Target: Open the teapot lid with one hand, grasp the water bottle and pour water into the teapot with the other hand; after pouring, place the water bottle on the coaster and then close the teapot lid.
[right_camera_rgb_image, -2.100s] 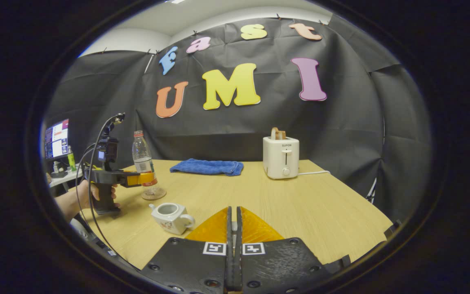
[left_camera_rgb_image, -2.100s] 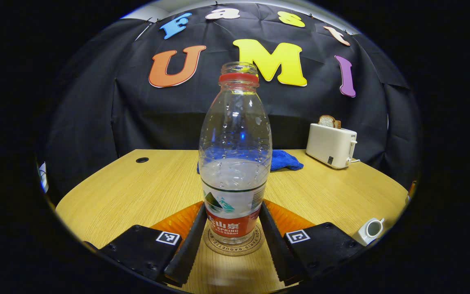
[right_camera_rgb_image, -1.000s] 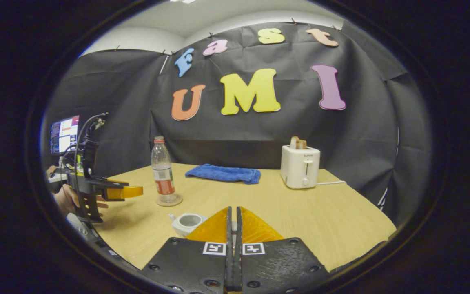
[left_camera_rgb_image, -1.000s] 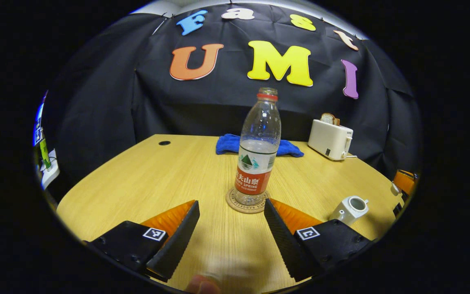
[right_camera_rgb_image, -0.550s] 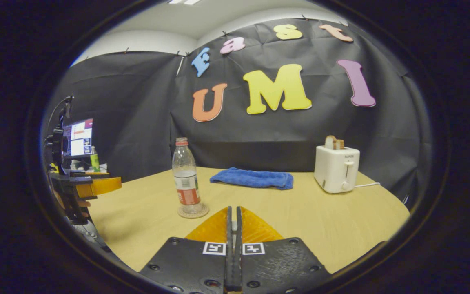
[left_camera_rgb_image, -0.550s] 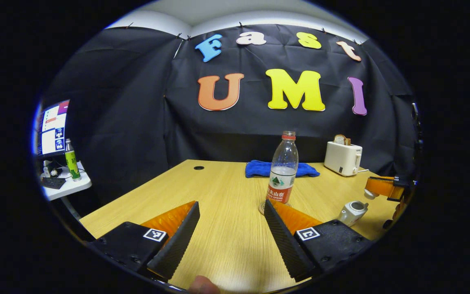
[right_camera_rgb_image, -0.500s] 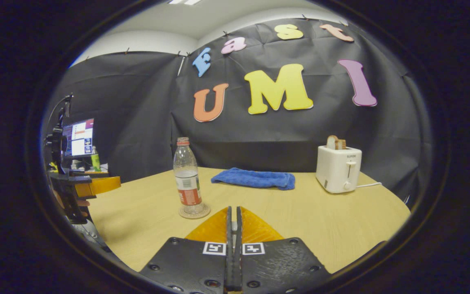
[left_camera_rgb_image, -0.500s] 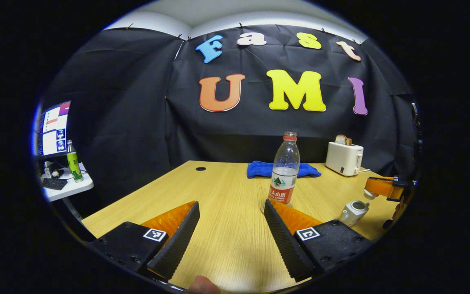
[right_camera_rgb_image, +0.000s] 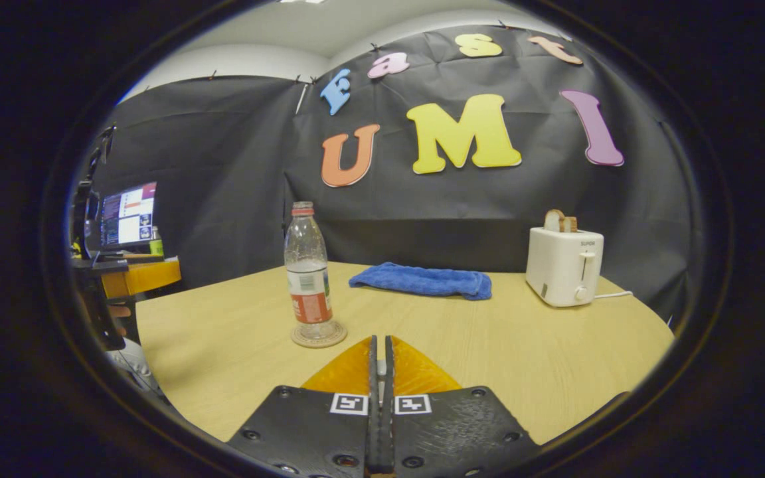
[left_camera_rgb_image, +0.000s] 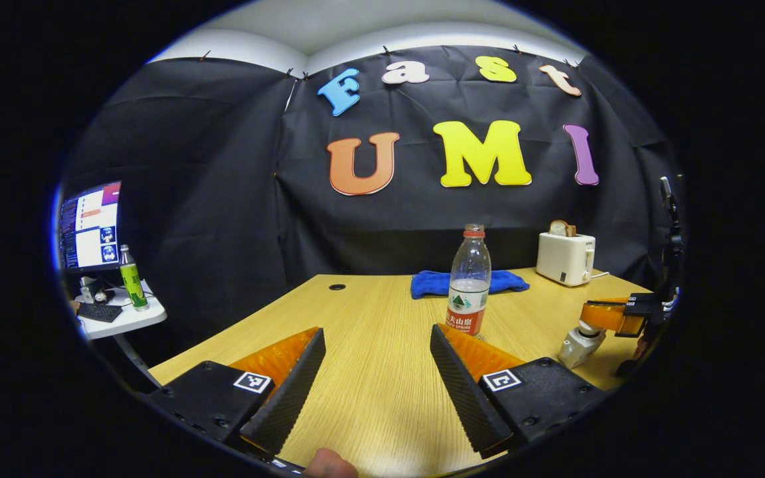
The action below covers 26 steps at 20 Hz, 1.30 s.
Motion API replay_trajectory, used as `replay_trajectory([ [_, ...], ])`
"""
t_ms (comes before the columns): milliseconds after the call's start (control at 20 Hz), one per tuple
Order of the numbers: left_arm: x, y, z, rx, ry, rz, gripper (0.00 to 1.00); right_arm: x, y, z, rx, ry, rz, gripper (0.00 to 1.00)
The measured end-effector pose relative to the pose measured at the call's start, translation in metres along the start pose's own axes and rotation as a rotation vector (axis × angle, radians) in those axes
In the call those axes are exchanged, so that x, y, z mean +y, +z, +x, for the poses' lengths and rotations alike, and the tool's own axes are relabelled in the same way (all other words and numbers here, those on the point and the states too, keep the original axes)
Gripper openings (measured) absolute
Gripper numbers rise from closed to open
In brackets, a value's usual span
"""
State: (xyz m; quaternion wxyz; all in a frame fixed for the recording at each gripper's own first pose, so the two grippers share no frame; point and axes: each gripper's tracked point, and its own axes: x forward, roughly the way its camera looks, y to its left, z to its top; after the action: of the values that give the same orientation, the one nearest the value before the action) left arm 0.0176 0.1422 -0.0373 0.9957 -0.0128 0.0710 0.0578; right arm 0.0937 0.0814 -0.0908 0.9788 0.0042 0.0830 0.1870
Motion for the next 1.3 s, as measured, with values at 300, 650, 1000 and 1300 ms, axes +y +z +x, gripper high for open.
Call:
replay_trajectory([
  [300,-0.006,0.005,-0.003,-0.010,-0.010,0.005,0.99,0.002,-0.005,-0.002,0.002,-0.002,-0.021,0.00],
  [650,-0.019,0.015,-0.006,-0.029,-0.030,0.001,0.99,-0.001,0.000,-0.004,-0.016,-0.013,-0.010,0.13],
  [1000,-0.069,0.051,-0.011,-0.119,-0.107,-0.052,0.99,-0.055,0.070,-0.068,-0.194,-0.225,-0.012,0.96],
  [1300,-0.120,0.080,-0.032,-0.182,-0.160,-0.044,0.99,-0.090,0.111,-0.146,-0.286,-0.373,-0.027,0.96],
])
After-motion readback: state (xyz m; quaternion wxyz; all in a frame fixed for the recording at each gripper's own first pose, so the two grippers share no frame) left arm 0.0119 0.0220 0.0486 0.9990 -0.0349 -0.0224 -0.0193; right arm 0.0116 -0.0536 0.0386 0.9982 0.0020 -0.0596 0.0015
